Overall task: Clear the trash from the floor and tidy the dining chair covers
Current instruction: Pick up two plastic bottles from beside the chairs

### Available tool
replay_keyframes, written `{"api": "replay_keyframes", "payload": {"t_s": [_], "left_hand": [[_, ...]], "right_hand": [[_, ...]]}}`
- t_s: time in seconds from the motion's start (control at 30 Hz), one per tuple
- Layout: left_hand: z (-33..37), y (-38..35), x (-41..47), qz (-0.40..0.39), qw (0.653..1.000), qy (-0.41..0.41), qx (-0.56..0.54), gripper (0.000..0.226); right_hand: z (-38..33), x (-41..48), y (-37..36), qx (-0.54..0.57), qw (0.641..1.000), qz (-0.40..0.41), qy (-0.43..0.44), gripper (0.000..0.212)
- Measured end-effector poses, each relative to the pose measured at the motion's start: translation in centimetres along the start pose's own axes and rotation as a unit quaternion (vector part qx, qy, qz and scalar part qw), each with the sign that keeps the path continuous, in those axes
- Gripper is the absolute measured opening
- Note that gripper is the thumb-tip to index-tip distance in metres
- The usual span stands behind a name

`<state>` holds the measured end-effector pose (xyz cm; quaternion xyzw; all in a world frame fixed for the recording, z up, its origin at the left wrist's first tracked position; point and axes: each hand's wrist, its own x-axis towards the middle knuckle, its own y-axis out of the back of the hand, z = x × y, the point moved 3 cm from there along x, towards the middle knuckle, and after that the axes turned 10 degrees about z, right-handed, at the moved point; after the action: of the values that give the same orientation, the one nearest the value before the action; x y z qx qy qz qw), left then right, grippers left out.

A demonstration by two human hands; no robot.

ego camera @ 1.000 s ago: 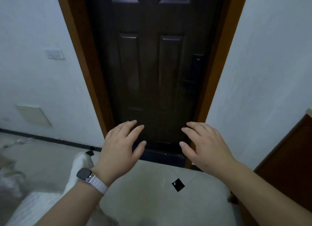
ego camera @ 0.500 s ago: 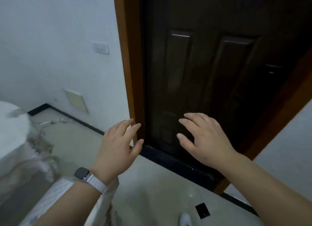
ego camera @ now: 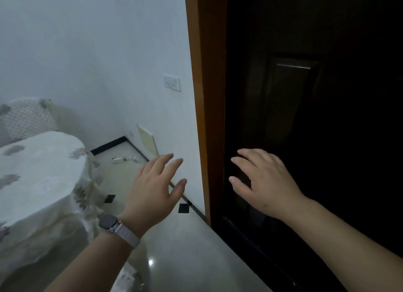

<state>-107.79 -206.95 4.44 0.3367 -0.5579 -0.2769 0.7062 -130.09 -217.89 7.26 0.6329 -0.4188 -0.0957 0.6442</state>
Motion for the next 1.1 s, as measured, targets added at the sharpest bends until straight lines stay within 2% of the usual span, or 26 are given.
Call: {"api": "replay_keyframes", "payload": {"t_s": [0.13,0.27,0.43,0.57,0.77,0.9,1.1], "left_hand": [[-0.6,-2.1,1.9,-0.004,1.000,0.001,0.021,0.053],[-3.7,-3.2,3.2,0.000,0.998,0.037,0.060,0.053],[-7.9,-6.2,4.4,0.008,0.993,0.084,0.082,0.051],[-14.3,-9.8,6.2,0.013,0.986,0.140,0.087,0.053],[-25.8,-13.5,10.6,0.048,0.972,0.218,0.066,0.053],[-32.8,-13.5,14.1,0.065,0.971,0.206,0.099,0.051],[-40.7,-12.5,16.6,0.063,0.961,0.219,0.159,0.049]], "right_hand": [[2.1,4.1,-2.2,0.020,0.999,-0.018,0.042,0.069],[1.7,7.8,-5.5,0.032,0.995,-0.009,0.095,0.058],[0.6,13.9,-10.7,0.054,0.989,-0.012,0.135,0.056],[-1.2,20.4,-15.8,0.045,0.984,-0.019,0.170,0.050],[-5.3,31.8,-21.7,0.026,0.977,-0.028,0.212,0.056],[-9.4,39.1,-24.5,0.025,0.967,0.006,0.254,0.051],[-15.6,45.9,-29.2,0.073,0.957,0.011,0.281,0.050]]}}
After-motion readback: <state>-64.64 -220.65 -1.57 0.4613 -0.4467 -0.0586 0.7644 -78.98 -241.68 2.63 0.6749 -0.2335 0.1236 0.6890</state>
